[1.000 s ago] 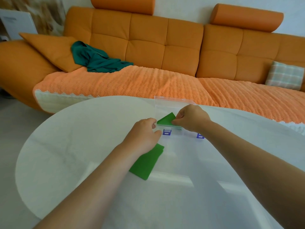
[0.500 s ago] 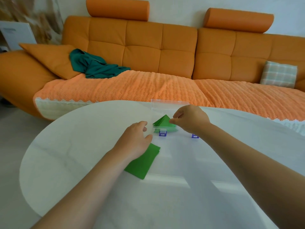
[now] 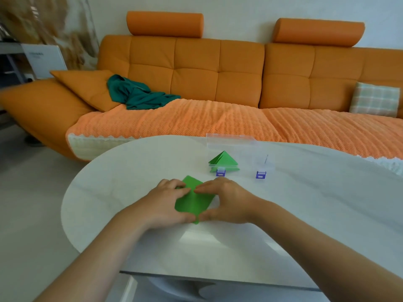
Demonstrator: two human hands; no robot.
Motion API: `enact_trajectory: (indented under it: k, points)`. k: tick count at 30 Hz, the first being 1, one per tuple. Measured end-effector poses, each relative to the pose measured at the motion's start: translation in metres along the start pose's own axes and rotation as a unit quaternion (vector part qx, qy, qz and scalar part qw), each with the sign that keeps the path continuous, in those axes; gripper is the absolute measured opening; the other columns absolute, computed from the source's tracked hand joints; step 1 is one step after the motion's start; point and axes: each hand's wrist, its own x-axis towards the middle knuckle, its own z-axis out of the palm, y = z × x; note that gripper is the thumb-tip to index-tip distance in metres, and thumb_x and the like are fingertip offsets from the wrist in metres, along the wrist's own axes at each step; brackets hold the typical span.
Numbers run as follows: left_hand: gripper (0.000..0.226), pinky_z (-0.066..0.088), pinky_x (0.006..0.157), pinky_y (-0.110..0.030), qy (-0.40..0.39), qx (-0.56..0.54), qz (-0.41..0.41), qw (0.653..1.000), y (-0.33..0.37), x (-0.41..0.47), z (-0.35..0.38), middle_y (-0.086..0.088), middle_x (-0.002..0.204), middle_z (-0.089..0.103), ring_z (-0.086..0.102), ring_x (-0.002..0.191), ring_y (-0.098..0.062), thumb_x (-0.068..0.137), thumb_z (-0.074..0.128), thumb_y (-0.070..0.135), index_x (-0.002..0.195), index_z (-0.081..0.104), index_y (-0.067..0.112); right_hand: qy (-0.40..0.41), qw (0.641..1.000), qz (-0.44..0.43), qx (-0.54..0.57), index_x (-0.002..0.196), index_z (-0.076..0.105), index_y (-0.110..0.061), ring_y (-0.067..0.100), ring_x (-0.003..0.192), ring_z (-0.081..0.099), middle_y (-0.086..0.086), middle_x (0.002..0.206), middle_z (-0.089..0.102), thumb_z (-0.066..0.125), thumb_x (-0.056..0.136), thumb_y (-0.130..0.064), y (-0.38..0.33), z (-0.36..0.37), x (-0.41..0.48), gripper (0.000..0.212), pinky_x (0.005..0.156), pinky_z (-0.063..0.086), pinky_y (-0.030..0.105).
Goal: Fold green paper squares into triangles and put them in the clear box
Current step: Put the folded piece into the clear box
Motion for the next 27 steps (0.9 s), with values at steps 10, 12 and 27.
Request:
enact_trajectory:
  k: [10, 12, 27]
  points:
    - [0.054, 0.028, 0.107, -0.024, 0.075, -0.056, 0.021, 0.995, -0.005, 0.001, -0.001, 0.023, 0.132, 0.049, 0.035, 0.124, -0.002, 0.084, 0.063, 0.061, 0.131, 0.06, 0.035, 0.072, 0.997, 0.009, -0.005, 0.135, 0.057, -0.033, 0.011, 0.118, 0.05, -0.012, 0.13, 0.062, 0.07, 0.083, -0.05, 0.0, 0.006, -0.008, 0.057, 0.105, 0.037, 0.03]
    - [0.055, 0.03, 0.107, -0.025, 0.073, -0.06, 0.018, 0.995, -0.006, 0.001, -0.002, 0.022, 0.13, 0.05, 0.036, 0.123, -0.001, 0.083, 0.061, 0.064, 0.13, 0.061, 0.036, 0.099, 0.995, 0.007, 0.01, 0.129, 0.063, -0.032, 0.012, 0.114, 0.057, -0.011, 0.124, 0.067, 0.068, 0.088, -0.039, 0.002, 0.006, -0.007, 0.042, 0.102, 0.041, 0.032]
    - [0.014, 0.051, 0.083, -0.034, 0.175, -0.073, 0.13, 0.973, 0.05, 0.014, 0.016, 0.02, 0.096, 0.067, 0.057, 0.092, -0.005, 0.089, 0.068, 0.032, 0.102, 0.073, 0.034, 0.139, 0.989, 0.057, 0.014, 0.099, 0.074, -0.036, 0.004, 0.083, 0.059, -0.018, 0.103, 0.067, 0.063, 0.082, -0.021, 0.037, -0.024, -0.056, 0.026, 0.077, 0.05, 0.023]
